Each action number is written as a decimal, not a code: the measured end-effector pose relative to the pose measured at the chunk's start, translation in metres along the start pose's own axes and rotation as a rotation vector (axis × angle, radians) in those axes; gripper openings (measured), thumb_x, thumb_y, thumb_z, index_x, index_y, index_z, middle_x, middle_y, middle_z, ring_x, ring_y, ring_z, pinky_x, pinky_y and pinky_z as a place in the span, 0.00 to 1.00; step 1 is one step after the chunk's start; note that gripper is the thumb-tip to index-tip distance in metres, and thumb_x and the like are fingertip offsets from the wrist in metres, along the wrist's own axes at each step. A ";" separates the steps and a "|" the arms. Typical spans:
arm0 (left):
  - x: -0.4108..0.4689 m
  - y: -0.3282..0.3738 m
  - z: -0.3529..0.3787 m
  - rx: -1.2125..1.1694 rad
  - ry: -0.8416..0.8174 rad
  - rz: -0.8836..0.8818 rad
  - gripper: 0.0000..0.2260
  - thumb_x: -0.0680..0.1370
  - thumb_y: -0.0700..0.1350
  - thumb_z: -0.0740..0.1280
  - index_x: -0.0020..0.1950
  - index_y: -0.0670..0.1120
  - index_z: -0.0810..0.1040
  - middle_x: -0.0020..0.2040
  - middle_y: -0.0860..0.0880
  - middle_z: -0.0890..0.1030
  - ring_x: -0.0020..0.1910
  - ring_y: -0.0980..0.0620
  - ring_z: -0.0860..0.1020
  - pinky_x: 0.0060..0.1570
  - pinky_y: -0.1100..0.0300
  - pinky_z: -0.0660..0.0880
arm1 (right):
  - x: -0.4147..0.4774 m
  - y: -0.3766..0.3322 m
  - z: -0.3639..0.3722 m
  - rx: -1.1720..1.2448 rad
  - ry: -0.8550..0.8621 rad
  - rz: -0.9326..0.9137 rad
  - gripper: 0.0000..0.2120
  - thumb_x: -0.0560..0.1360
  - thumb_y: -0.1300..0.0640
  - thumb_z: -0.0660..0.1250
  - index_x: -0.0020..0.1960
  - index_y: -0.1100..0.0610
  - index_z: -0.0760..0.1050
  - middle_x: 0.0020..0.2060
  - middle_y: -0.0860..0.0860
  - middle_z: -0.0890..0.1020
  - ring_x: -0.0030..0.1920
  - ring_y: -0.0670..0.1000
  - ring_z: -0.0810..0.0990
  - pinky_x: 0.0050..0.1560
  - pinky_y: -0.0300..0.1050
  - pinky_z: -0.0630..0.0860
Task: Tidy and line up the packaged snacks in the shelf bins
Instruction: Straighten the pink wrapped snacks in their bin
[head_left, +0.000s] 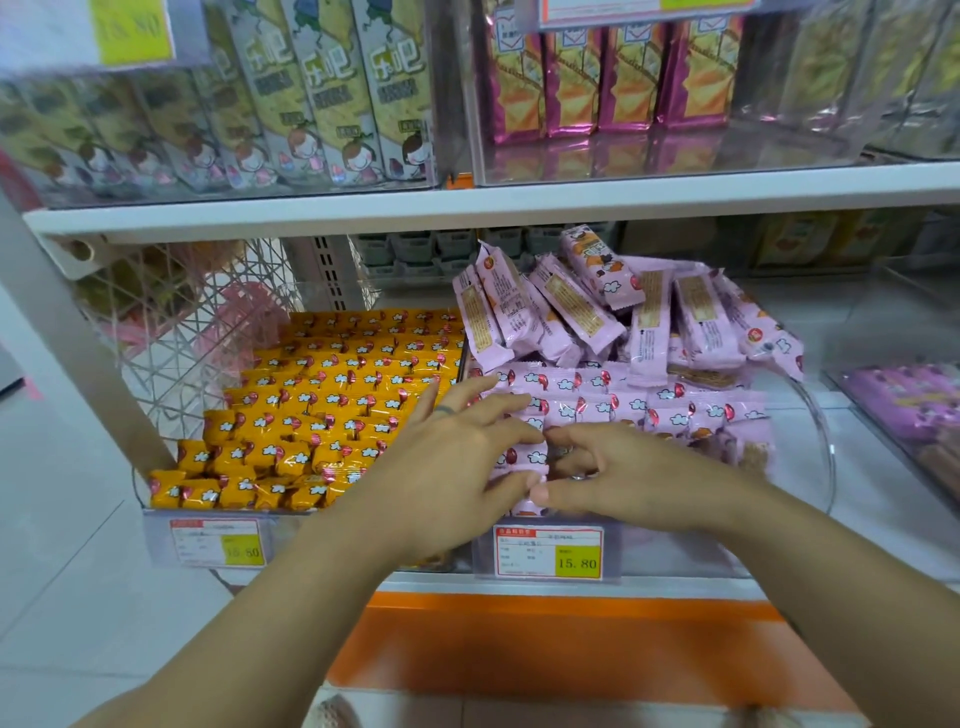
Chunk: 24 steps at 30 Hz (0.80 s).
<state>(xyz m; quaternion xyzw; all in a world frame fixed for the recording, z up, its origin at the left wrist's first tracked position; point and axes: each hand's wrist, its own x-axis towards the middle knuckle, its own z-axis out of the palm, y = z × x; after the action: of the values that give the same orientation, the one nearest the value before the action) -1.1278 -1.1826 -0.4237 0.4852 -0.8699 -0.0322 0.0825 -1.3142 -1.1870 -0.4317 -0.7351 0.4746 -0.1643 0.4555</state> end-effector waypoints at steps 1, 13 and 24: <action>0.000 0.000 -0.001 0.013 -0.009 -0.004 0.19 0.78 0.59 0.57 0.69 0.60 0.69 0.75 0.60 0.60 0.76 0.56 0.48 0.74 0.44 0.46 | 0.001 0.002 0.001 -0.015 0.008 -0.013 0.15 0.73 0.46 0.70 0.56 0.47 0.73 0.51 0.59 0.82 0.54 0.57 0.80 0.61 0.59 0.72; 0.000 0.013 -0.009 -0.022 0.071 0.022 0.17 0.79 0.57 0.59 0.68 0.61 0.69 0.72 0.61 0.63 0.74 0.59 0.52 0.74 0.50 0.39 | -0.052 0.004 -0.057 -0.125 0.248 0.028 0.06 0.75 0.56 0.68 0.47 0.45 0.79 0.41 0.47 0.85 0.41 0.40 0.83 0.50 0.39 0.79; 0.066 0.080 0.011 -0.292 -0.186 0.038 0.10 0.78 0.45 0.67 0.59 0.50 0.78 0.50 0.53 0.80 0.48 0.57 0.77 0.50 0.64 0.73 | -0.094 0.031 -0.083 -0.262 0.487 -0.049 0.08 0.74 0.55 0.70 0.43 0.41 0.78 0.37 0.42 0.82 0.39 0.37 0.79 0.42 0.31 0.75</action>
<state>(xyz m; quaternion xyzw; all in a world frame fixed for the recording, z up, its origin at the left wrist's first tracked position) -1.2303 -1.1966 -0.4162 0.4466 -0.8688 -0.2015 0.0716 -1.4336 -1.1537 -0.3949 -0.7377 0.5695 -0.2845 0.2248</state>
